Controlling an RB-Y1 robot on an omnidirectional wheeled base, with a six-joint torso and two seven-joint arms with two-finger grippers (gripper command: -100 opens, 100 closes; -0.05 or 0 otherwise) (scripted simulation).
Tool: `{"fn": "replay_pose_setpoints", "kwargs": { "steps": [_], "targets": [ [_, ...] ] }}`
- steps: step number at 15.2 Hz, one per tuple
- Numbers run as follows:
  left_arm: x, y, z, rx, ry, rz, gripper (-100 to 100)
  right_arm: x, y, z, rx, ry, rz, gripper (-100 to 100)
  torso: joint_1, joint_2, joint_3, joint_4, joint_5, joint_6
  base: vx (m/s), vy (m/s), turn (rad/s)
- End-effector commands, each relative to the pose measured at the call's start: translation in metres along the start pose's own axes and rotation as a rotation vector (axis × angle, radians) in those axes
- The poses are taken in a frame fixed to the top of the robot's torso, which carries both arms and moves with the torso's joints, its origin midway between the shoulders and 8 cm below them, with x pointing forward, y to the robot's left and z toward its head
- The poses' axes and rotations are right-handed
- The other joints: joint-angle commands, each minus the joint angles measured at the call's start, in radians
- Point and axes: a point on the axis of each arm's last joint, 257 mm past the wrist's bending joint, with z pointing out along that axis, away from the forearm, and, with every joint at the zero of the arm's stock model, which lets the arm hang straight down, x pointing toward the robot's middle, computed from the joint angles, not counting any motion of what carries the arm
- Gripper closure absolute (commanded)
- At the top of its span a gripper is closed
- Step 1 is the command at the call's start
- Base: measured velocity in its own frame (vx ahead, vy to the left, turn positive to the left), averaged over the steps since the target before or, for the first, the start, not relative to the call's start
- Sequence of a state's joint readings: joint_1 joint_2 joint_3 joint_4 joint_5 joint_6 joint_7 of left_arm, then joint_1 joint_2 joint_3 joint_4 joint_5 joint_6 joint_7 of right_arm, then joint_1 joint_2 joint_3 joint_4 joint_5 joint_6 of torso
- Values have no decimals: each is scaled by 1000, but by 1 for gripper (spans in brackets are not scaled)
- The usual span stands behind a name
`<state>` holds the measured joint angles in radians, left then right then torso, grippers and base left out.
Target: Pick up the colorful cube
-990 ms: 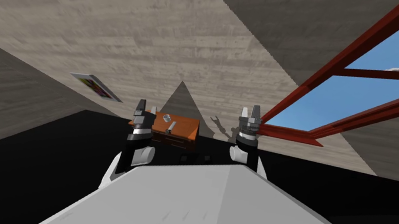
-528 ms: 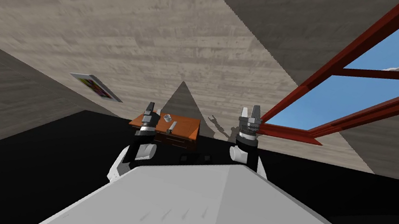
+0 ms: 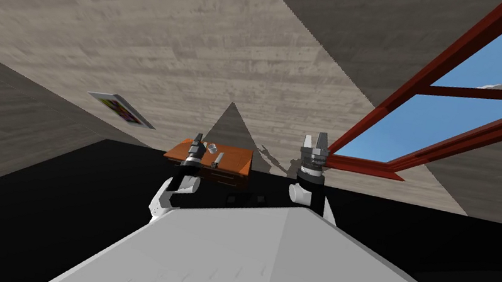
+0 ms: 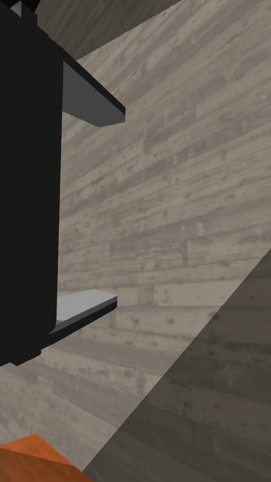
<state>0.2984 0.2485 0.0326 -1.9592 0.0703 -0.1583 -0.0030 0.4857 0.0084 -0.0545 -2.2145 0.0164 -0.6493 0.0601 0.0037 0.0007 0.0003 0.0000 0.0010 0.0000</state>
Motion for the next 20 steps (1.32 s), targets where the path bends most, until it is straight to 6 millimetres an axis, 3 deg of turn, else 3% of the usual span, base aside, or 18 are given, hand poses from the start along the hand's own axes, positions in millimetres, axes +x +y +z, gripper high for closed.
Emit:
{"fn": "replay_pose_setpoints", "kwargs": {
  "steps": [1, 9, 10, 19, 20],
  "targets": [
    [-2, 22, 7, -54, 6, -7, -100, 0, 0, 0, 0, 0, 0, 0, 0, 0, 0, 0, 0, 0, -24, 49, -10],
    [-3, 82, 12, -189, 7, -21, -100, 0, 0, 0, 0, 0, 0, 0, -1, -1, 0, 0, 0, 0, -11, 32, -7],
    [-1, 88, 21, -211, 12, -31, -100, 0, 0, 0, 0, 0, 0, 0, -1, 0, 0, 0, 0, 0, -13, 29, 0],
    [0, 152, 18, -361, 10, -51, -100, 0, 0, 0, 0, 0, 0, 0, -1, 0, 0, 0, 0, 0, -11, 28, -5],
    [5, 159, 25, -384, 16, -63, -100, 0, 0, 0, 0, 0, 0, 0, -1, 0, 0, 0, 0, 0, -7, 37, -1]
  ]
}}
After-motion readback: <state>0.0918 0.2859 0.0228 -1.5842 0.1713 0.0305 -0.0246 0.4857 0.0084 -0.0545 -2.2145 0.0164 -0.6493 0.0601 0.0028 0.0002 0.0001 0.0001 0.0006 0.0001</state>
